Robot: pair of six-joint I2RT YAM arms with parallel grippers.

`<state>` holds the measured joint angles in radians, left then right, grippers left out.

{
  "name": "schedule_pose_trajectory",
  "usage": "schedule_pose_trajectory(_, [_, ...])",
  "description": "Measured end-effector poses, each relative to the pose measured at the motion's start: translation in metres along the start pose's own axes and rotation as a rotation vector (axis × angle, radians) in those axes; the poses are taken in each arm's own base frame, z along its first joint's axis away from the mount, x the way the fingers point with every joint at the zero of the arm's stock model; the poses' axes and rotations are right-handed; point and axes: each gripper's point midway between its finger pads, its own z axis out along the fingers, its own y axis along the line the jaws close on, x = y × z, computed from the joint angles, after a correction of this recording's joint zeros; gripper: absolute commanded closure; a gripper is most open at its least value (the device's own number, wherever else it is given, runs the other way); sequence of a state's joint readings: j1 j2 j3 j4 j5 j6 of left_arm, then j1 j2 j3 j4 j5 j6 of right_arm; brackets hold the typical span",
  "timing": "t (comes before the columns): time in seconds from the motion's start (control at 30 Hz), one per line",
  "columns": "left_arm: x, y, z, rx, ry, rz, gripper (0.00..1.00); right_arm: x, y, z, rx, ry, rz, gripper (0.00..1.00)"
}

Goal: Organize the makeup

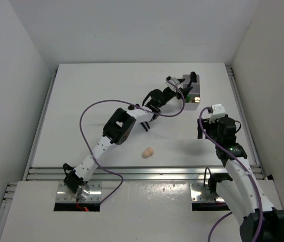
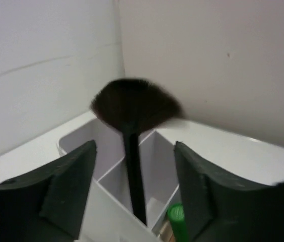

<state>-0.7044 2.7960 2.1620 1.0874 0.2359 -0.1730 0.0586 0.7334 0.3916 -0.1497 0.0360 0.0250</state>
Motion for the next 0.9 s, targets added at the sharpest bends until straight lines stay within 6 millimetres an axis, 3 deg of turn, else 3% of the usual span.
schedule_pose_trajectory(0.07, [0.006,0.001,-0.006,0.02,0.037,-0.009,0.25,-0.002,0.0,-0.001,-0.001,0.02,-0.001,0.18])
schedule_pose_trajectory(0.2, [0.011,0.006,-0.023,0.064,0.163,-0.032,0.22,-0.025,0.004,-0.001,-0.044,0.053,0.001,0.19])
schedule_pose_trajectory(0.27, [-0.018,0.019,-0.026,0.075,0.209,-0.027,0.22,-0.04,0.012,-0.001,-0.099,0.063,0.003,0.22])
schedule_pose_trajectory(0.33, [-0.06,0.031,-0.026,0.083,0.234,-0.01,0.22,-0.054,0.023,-0.001,-0.163,0.07,0.009,0.25])
schedule_pose_trajectory(0.43, [-0.141,0.054,-0.029,0.069,0.255,0.032,0.22,-0.078,0.053,0.007,-0.274,0.092,0.002,0.28])
schedule_pose_trajectory(0.53, [-0.222,0.08,-0.054,0.006,0.282,0.089,0.22,-0.09,0.096,0.021,-0.398,0.139,-0.035,0.34])
schedule_pose_trajectory(0.63, [-0.288,0.109,-0.102,-0.131,0.321,0.153,0.25,-0.094,0.142,0.043,-0.504,0.225,-0.089,0.44])
schedule_pose_trajectory(0.7, [-0.304,0.127,-0.146,-0.256,0.393,0.171,0.25,-0.096,0.172,0.058,-0.557,0.269,-0.122,0.44])
schedule_pose_trajectory(0.8, [-0.301,0.147,-0.214,-0.449,0.523,0.161,0.27,-0.101,0.219,0.078,-0.635,0.295,-0.169,0.44])
schedule_pose_trajectory(0.9, [-0.281,0.164,-0.302,-0.662,0.686,0.146,0.28,-0.091,0.267,0.101,-0.698,0.335,-0.216,0.44])
